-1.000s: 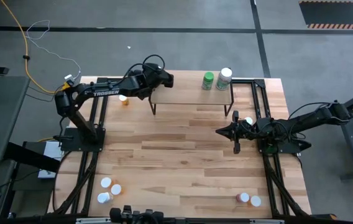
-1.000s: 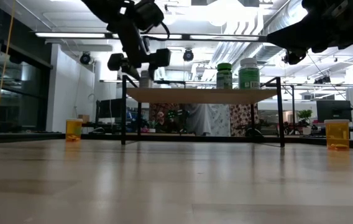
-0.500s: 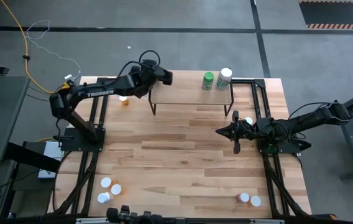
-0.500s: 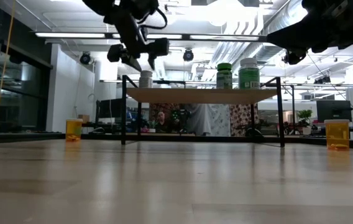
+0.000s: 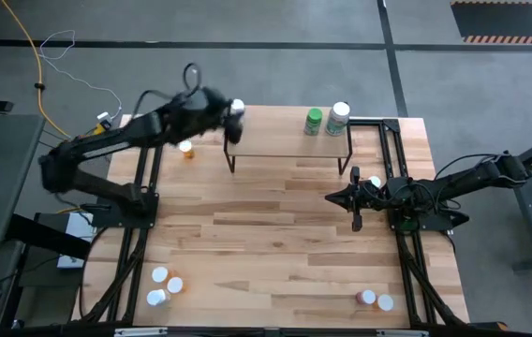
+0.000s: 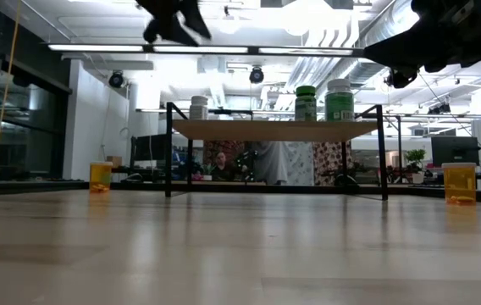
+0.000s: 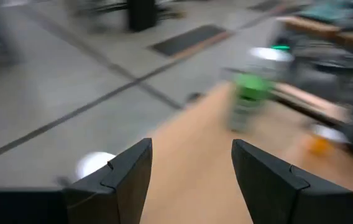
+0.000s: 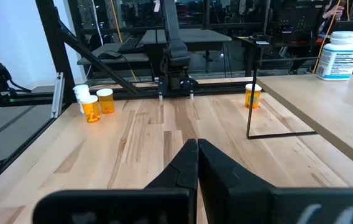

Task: Pick and place medicine bottles onto shelf by color
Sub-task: Put the pink pill bottle on the shelf

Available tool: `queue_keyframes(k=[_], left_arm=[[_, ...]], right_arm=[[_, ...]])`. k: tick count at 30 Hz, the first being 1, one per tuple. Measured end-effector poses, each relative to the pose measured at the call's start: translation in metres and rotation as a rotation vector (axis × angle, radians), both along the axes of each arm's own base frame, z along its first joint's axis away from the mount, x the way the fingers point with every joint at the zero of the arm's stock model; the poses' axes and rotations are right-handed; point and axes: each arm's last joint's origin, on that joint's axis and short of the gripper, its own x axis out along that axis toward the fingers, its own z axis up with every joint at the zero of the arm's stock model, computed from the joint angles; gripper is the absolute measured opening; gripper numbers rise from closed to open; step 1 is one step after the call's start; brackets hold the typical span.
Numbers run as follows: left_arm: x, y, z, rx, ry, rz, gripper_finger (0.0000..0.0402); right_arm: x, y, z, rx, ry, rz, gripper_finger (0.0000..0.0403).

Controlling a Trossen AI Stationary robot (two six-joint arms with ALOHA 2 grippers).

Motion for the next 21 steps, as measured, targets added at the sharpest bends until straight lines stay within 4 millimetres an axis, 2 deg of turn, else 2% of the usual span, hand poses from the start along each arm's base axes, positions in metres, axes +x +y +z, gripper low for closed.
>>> queue_keyframes(k=[3,6,10,15,18,21], left_arm=[[-0.013,-0.036,-0.011,0.039,-0.053,-0.142,0.0212],[-0.029,-0.07,-0.034,0.088,-0.156,-0.241,0.0211],[-0.052,-0.105,-0.069,0.166,-0.334,-0.394,0.0211],[-0.071,-0.132,-0.108,0.233,-0.48,-0.546,0.0211],[-0.077,-0.141,-0.129,0.243,-0.501,-0.576,0.0211],[-0.08,-0.146,-0.14,0.256,-0.49,-0.564,0.0211]], right_arm=[[0.0,0.0,0.0,0.0,-0.001,0.0,0.0],[0.0,0.0,0.0,0.001,-0.003,0.0,0.0],[0.0,0.0,0.001,0.001,-0.007,0.0,0.0],[0.0,0.0,0.003,-0.001,-0.035,0.001,0.0],[0.0,0.0,0.005,-0.014,-0.052,0.001,0.0],[0.0,0.0,0.007,-0.014,-0.066,-0.005,0.0]])
